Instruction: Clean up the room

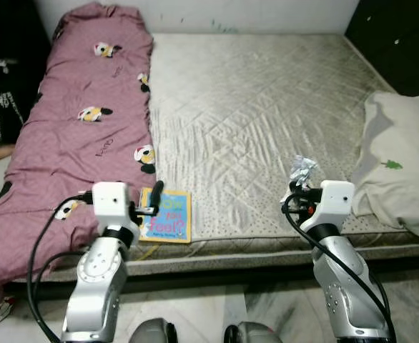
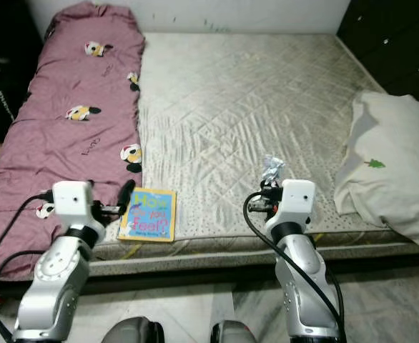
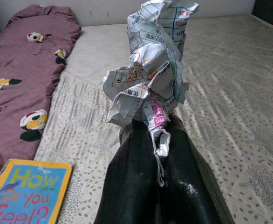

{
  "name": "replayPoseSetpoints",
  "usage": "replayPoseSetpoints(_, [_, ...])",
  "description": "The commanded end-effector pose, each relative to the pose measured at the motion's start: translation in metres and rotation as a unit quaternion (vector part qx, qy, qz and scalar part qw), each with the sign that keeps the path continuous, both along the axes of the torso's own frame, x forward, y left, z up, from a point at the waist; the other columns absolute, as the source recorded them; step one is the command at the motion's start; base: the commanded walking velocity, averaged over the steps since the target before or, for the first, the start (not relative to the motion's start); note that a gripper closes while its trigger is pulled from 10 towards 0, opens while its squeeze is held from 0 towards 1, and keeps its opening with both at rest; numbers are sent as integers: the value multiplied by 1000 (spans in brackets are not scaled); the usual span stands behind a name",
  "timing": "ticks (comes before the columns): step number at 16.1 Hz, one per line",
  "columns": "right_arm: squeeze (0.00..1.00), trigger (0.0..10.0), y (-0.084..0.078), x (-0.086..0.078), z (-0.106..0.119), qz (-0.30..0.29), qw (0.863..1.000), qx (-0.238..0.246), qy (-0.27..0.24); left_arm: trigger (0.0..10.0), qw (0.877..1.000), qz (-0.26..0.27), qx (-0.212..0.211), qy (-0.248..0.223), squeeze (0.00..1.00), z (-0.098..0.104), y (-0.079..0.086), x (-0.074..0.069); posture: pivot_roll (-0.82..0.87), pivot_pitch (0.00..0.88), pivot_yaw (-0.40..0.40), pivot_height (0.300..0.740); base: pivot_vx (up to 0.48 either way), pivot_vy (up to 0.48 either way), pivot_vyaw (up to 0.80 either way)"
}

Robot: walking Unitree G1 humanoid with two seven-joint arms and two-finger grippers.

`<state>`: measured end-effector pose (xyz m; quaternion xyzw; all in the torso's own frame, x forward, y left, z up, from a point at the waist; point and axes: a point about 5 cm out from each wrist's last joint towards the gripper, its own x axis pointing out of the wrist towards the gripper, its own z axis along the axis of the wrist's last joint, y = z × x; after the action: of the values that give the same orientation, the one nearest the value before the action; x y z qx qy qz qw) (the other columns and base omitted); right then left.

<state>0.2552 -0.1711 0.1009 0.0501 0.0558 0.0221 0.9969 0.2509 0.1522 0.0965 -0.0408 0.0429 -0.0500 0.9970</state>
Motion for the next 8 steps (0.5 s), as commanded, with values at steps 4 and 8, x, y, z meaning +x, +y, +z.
replayPoseSetpoints(4, [0,10000,-2,0,0,-6,1000,-3,1,10000,1000,-8,-4,-7,0,3,-1,0,-41,79,-22,740,280,0,0])
replayPoseSetpoints(8, [0,10000,-3,0,-1,-7,1000,-4,2,10000,1000,-10,-4,-6,0,3,-2,0,-41,80,-21,740,281,0,0])
